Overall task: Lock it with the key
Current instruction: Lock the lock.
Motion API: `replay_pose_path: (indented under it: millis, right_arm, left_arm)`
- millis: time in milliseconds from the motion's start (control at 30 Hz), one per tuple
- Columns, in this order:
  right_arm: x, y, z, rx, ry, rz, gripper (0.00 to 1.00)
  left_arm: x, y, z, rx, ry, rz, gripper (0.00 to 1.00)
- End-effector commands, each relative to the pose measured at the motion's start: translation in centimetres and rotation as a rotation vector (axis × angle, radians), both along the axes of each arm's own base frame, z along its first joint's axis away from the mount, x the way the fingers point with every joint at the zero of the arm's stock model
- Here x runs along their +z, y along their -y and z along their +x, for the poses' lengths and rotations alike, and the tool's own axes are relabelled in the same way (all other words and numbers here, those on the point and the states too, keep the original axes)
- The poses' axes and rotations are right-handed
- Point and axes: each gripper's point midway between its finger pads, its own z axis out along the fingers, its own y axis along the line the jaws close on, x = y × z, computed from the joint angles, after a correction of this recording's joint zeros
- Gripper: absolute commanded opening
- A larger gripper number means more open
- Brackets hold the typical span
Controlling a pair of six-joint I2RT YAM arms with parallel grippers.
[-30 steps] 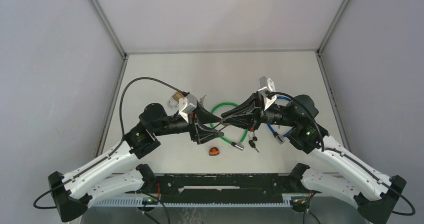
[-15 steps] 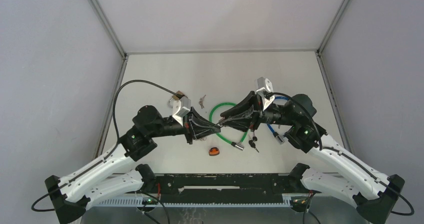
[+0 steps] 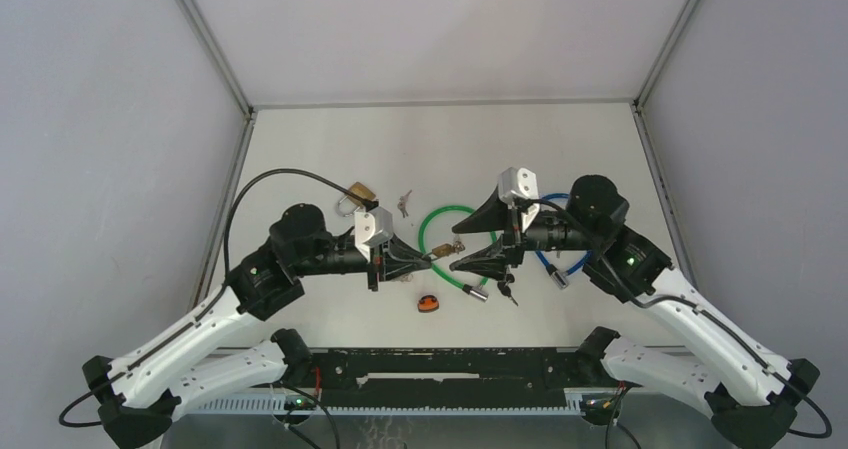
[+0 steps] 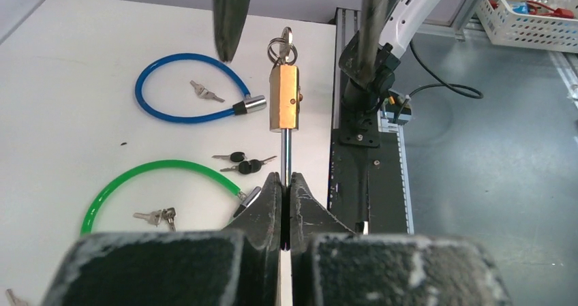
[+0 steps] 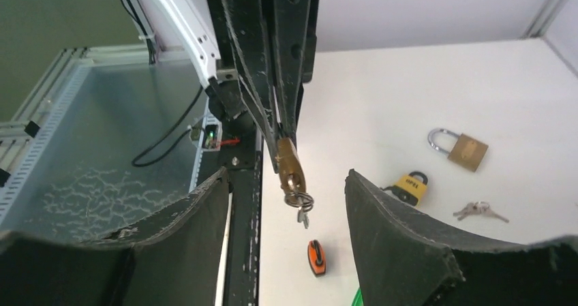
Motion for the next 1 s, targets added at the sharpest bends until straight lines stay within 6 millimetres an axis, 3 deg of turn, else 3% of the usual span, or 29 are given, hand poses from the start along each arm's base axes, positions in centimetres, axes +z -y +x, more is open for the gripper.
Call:
replay_pose_path:
  millis: [0,167,267,500,567,667,733,833,933,967]
  right_arm:
    - [-0.9,-0.9,0.7,-0.009,0.038,-0.047,0.69]
    - [-0.6,-1.8,0.2,0.025,0.041,-0.054,0.63]
    - [-0.8,-1.7,0.2,0.016,0.041,-0.064,0.54]
    - [-1.0,-2.3,-0.1,0.045,0.041,-0.064,0.19]
    - [-1.2,-2.3,-0.4,0.055,0.043,-0.070,0.20]
    - [-1.5,-2.3,-0.1,0.039,0.032,-0.084,0.34]
    - [-1.5,-2.2,-0.1,0.034,0.028,-0.085,0.36]
    - [-1.5,-2.3,0.0,0.031,0.020,-0.083,0.31]
    - [-1.5,-2.3,0.0,0.030,0.014,-0.082,0.13]
    - [-1.5,-2.3,-0.1,0.034,0.011,-0.083,0.11]
  left_arm:
    - [2.7,-0.2,0.1,-0.003,0.093,-0.036,0.00]
    - [2.7,-0.2,0.2,-0.005,0.095,-0.030,0.00]
    - [2.7,-0.2,0.1,-0.011,0.096,-0.030,0.00]
    - [2.7,-0.1,0.2,-0.009,0.086,-0.028,0.00]
    - [2.9,0.0,0.2,-0.007,0.081,-0.036,0.00]
    - [2.9,0.0,0.1,-0.013,0.084,-0.038,0.00]
    - [2.9,0.0,0.0,-0.017,0.082,-0.036,0.00]
    - [2.9,0.0,-0.1,-0.019,0.080,-0.034,0.00]
    - [3.0,-0.1,-0.1,-0.021,0.084,-0.033,0.00]
    - [3.0,-0.1,-0.1,-0.019,0.084,-0.032,0.00]
